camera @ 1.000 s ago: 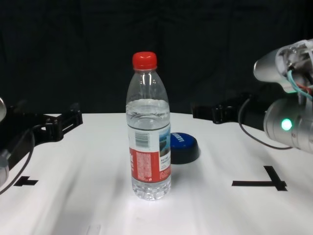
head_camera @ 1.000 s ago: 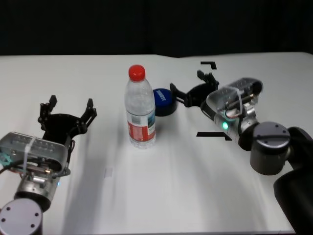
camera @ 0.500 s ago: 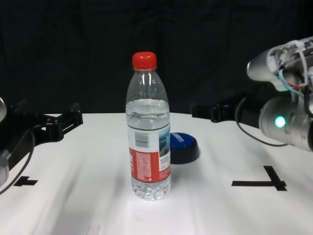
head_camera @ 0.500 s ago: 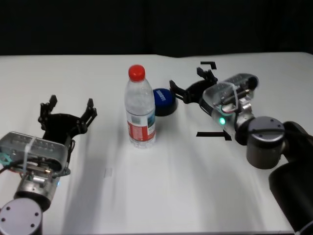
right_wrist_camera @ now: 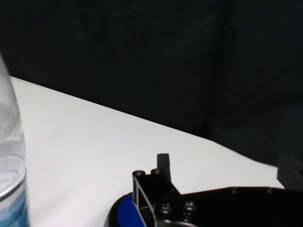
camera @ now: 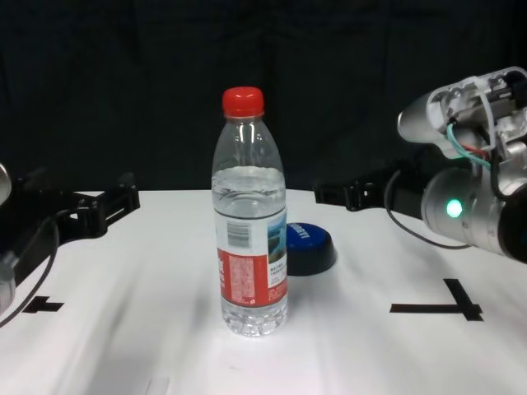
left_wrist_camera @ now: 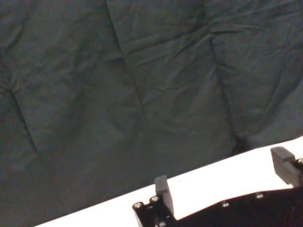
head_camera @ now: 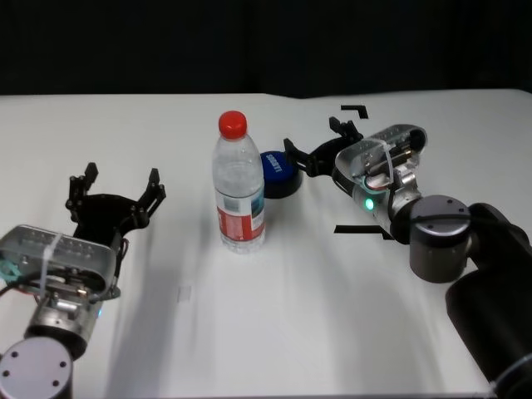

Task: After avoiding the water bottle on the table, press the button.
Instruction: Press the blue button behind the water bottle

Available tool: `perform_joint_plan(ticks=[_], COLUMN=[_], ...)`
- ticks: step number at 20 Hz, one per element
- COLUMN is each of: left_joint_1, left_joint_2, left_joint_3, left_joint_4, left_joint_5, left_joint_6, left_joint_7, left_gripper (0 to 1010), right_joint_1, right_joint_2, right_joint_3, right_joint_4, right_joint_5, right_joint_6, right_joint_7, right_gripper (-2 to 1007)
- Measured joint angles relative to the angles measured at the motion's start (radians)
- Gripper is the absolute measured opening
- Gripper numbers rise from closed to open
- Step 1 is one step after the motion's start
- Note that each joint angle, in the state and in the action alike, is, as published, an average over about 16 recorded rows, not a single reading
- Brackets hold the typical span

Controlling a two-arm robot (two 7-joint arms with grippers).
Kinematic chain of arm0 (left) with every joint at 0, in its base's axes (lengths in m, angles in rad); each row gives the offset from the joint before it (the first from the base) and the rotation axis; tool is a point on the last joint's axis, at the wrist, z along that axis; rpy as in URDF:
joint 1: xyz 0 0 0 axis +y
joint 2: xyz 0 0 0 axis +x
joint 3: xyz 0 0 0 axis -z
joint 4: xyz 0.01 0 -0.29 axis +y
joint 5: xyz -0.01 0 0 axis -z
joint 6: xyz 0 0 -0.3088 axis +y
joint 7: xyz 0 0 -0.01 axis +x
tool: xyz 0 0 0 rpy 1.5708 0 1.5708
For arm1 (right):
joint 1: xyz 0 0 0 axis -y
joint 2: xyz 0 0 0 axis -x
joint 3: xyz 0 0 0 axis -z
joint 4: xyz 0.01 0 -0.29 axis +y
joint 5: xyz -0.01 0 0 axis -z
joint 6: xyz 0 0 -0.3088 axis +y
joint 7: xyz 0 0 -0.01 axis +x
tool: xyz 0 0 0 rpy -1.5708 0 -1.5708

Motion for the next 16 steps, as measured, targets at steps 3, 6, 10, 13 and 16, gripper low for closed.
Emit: perform_joint_plan(ticks=[3,6,10,13,16], left_joint_1=[0.000,0.000,0.000,0.000,0.000], left_joint_2=[0.000,0.000,0.000,0.000,0.000], left_joint_3=[0.000,0.000,0.000,0.000,0.000], left_joint_4=[0.000,0.000,0.000,0.000,0.000], left_joint_5=[0.000,0.000,0.000,0.000,0.000], left_joint_6=[0.000,0.000,0.000,0.000,0.000], left_joint_7=[0.000,0.000,0.000,0.000,0.000], left_gripper=[1003,1003,1003,1003,1003], right_joint_1=[0.011,0.022,0.036,0.047,0.057], right_joint_2=[-0.007,-0.014,-0.024,-0.031,-0.038], right_joint_3=[-0.001,-0.001,-0.001,-0.001,-0.002], right_joint_4=[0.022,0.043,0.071,0.092,0.112], right_joint_5=[-0.006,-0.012,-0.019,-0.024,-0.029], right_joint_6=[-0.003,-0.006,-0.011,-0.014,-0.016], right_joint_7=[-0.003,-0.006,-0.010,-0.012,-0.014], right_gripper=[1003,1003,1003,1003,1003])
